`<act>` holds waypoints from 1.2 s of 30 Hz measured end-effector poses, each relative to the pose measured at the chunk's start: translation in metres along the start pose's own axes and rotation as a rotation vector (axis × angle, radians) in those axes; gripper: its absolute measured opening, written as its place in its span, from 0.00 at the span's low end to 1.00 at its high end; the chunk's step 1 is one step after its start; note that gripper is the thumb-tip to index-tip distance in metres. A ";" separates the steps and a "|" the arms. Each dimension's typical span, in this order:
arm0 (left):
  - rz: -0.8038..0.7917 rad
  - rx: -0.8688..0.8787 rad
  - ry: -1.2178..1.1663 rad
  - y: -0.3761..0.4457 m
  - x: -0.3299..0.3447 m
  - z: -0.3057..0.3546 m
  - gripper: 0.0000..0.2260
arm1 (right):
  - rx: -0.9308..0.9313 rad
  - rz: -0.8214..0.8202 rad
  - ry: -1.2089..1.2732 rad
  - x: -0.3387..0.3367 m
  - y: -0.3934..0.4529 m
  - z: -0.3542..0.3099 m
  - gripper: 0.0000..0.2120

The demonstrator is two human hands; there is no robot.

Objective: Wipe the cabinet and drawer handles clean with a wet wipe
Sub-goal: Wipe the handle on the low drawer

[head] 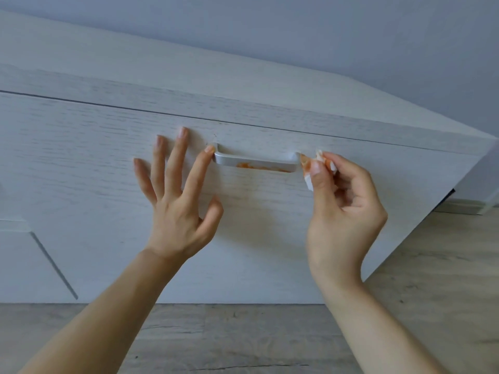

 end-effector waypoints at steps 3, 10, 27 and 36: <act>-0.006 0.020 -0.006 0.000 0.003 -0.003 0.29 | 0.109 -0.037 0.067 0.008 0.003 0.003 0.05; 0.008 0.026 0.035 -0.002 0.009 -0.006 0.30 | 0.181 -0.055 0.083 0.015 0.001 0.011 0.06; 0.053 0.060 0.102 -0.004 0.013 -0.009 0.30 | -0.011 -0.094 0.078 0.014 -0.001 0.005 0.10; 0.038 0.055 0.082 -0.005 0.014 -0.010 0.31 | 0.253 0.028 0.291 0.020 -0.008 0.009 0.05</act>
Point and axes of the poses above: each hand's wrist, its own y-axis towards the middle knuckle, its own x-axis out of the palm, z = x × y, the point moved 2 cm from there along y, towards the middle knuckle, and after that the axes turned 8 degrees about -y, right-handed, at the moved point
